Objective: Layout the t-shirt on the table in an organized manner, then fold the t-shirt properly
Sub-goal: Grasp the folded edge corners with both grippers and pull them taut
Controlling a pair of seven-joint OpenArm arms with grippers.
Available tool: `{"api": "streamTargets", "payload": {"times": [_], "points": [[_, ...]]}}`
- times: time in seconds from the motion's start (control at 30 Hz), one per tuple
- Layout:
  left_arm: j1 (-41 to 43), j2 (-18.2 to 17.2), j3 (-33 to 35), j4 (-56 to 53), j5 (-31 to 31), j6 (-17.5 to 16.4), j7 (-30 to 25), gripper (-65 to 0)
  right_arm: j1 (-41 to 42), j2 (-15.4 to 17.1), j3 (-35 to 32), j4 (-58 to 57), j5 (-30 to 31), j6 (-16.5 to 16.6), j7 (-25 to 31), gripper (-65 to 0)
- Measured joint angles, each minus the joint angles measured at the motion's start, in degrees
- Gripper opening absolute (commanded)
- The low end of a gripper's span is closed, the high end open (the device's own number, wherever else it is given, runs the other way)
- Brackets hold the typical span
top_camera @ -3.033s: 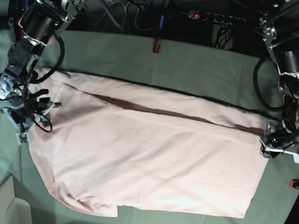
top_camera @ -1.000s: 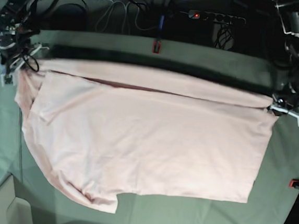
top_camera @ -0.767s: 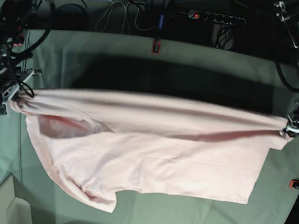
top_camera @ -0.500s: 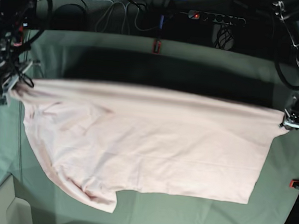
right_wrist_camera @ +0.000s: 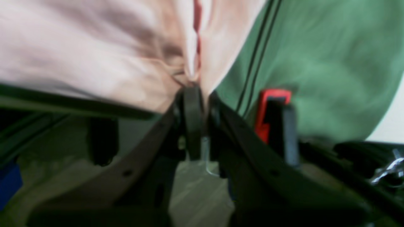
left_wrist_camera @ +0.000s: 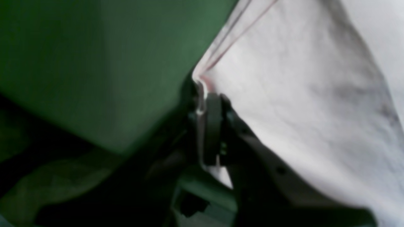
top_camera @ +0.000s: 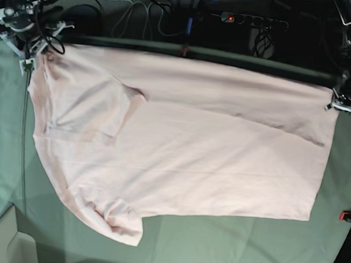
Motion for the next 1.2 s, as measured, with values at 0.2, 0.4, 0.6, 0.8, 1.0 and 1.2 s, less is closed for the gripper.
{"api": "streamTargets", "payload": {"times": [0.2,0.4,0.6,0.8,1.0,1.2], "points": [[-0.5,-0.4,-0.3,-4.0,-1.6,-0.3,-1.6,-64.9,-0.8,0.0,1.4,-4.7,0.0,0.0,2.3,-65.0],[-0.7,-1.0,0.0,-4.4,-1.9,-0.7,-1.2,-63.5,-1.0,0.1,3.0,-4.6,-0.6,0.0,3.3,-51.2],[-0.5,-1.0,-0.2,-4.4,-1.7,-0.7,-1.6,-42.3,-0.6,0.2,3.2,-4.4,-0.9,-0.1,2.9,-40.9],[-0.5,-1.0,-0.4,-4.3,-1.7,-0.7,-1.8,-39.5,0.7,0.5,5.2,-0.2,-0.7,-0.1,2.9,-39.7],[0.0,-1.1,-5.3,-0.5,0.5,0.5,4.1,-28.9,5.1,0.9,9.9,1.5,-0.9,-0.2,2.3,-39.4],[-2.0,-1.0,-6.7,8.5,0.0,0.3,6.9,-23.1,10.0,0.8,10.3,1.4,-1.2,-0.3,2.1,-39.4]]}}
